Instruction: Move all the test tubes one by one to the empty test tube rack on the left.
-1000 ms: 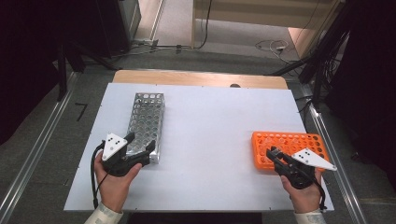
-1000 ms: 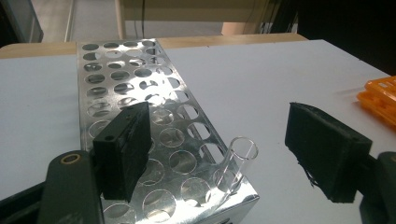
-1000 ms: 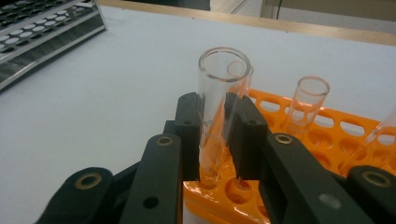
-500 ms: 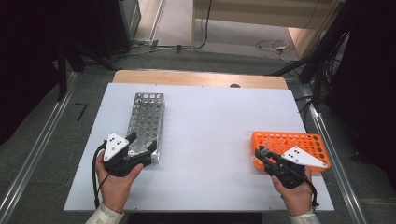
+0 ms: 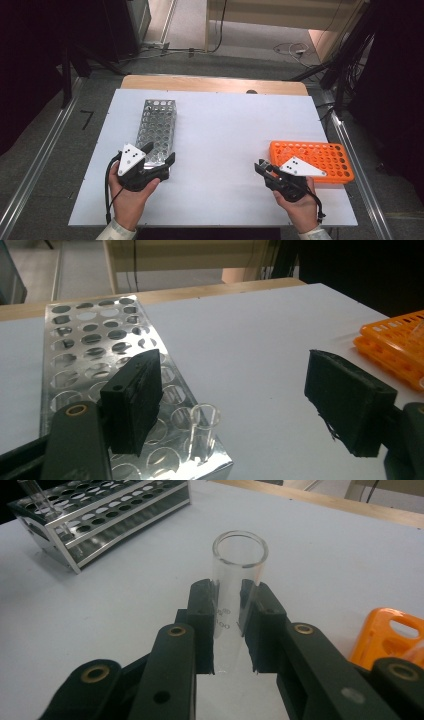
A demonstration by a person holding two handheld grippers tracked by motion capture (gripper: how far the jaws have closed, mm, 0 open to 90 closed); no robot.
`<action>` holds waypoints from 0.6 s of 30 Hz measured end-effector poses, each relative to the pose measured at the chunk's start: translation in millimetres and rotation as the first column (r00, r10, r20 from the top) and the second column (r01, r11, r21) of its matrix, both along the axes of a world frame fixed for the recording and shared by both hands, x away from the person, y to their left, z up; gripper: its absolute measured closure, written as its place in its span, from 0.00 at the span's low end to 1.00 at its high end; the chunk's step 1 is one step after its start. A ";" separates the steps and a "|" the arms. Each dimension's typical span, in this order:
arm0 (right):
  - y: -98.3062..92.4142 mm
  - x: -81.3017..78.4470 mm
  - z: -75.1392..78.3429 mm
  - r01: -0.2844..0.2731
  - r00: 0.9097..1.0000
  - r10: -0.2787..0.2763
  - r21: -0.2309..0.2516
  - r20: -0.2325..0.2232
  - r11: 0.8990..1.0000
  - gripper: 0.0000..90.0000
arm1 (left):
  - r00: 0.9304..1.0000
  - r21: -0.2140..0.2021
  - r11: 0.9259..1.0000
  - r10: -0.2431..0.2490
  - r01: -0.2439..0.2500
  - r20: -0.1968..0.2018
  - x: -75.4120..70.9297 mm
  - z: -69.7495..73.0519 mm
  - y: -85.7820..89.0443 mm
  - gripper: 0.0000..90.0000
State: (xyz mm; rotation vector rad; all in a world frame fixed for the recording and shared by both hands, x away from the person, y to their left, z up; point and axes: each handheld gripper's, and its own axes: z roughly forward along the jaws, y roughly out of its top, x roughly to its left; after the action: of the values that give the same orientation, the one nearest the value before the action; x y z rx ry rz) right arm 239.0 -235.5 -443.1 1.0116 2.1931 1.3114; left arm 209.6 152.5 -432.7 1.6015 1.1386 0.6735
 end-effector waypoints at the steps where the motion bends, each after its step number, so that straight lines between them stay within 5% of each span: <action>1: 1.8 0.0 -0.3 -0.006 1.000 0.006 -0.001 0.001 1.000 0.81 | 1.000 0.003 1.000 -0.010 0.010 -0.001 -0.5 0.3 -1.9 0.26; 18: 40.7 1.3 -6.2 -0.092 0.996 0.092 -0.024 -0.012 0.995 0.81 | 0.995 0.022 0.995 -0.100 0.100 -0.006 -4.0 -0.2 -29.3 0.27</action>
State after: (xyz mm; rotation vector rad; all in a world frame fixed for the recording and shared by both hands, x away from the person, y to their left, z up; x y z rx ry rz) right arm 240.3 -194.8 -449.3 0.9201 2.2827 1.3182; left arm 205.6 123.2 -432.9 1.6684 1.0506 0.6187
